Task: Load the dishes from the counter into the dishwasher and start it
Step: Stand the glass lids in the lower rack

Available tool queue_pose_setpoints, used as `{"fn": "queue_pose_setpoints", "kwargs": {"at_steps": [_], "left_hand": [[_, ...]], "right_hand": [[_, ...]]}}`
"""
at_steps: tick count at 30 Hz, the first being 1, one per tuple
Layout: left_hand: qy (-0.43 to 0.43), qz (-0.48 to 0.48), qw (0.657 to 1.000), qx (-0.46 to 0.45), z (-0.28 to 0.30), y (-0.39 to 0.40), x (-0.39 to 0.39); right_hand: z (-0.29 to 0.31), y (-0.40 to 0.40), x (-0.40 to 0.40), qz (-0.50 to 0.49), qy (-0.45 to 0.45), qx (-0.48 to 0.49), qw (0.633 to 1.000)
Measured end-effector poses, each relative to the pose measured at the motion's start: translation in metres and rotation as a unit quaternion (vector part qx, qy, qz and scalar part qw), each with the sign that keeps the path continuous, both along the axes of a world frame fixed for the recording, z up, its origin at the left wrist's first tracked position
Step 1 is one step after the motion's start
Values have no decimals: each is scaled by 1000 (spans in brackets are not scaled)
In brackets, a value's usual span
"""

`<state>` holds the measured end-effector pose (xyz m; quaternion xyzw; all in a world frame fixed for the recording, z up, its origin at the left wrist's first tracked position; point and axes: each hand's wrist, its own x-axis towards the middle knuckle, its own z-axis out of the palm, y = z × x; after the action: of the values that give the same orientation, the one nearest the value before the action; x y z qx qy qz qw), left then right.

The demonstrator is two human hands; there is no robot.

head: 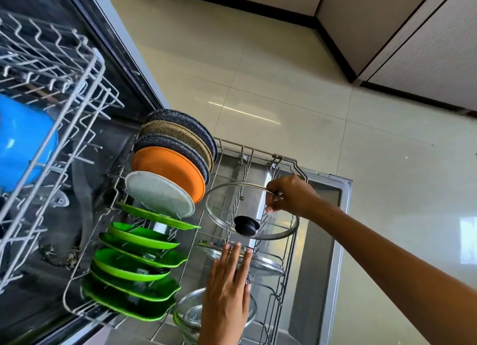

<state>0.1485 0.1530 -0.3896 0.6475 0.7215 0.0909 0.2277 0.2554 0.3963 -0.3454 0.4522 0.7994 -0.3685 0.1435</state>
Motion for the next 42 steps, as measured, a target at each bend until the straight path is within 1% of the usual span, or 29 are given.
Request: {"fn": "queue_pose_setpoints", "kwargs": {"at_steps": [4,8,13,16,20,25,28,32,35,37,39,42], "left_hand": [[1,-2,1000,17,-1,1,0],[-10,0,1000,-11,1,4,1],[-18,1,1000,-14,2,8,2],[-10,1,1000,-28,2,10,3],[11,-10,1000,-15,-2,20,3],[26,-33,999,-4,-18,48,-2],[37,-37,998,-24,-16,67,-6],[74,-55,993,-70,1,82,-11],[65,-41,997,-22,44,69,-11],[60,-18,998,3,95,52,-13],[59,23,998,26,160,24,-15],[41,83,988,124,266,-25,-24]], "right_hand": [[-15,-15,-3,-2,-9,16,1000],[-33,-29,-4,-6,-24,23,999],[-49,-32,-1,-11,-37,38,999],[-52,-34,7,-38,-39,26,998],[-49,-40,14,-88,-4,-2,996],[-40,-45,12,-120,-9,-25,992],[-26,-50,13,-132,-9,-9,991],[1,-64,17,-127,11,42,991],[41,-81,21,-119,33,71,990],[90,-98,22,-88,53,101,990],[150,-125,22,-64,78,113,988],[237,-169,21,-44,133,134,981]]}}
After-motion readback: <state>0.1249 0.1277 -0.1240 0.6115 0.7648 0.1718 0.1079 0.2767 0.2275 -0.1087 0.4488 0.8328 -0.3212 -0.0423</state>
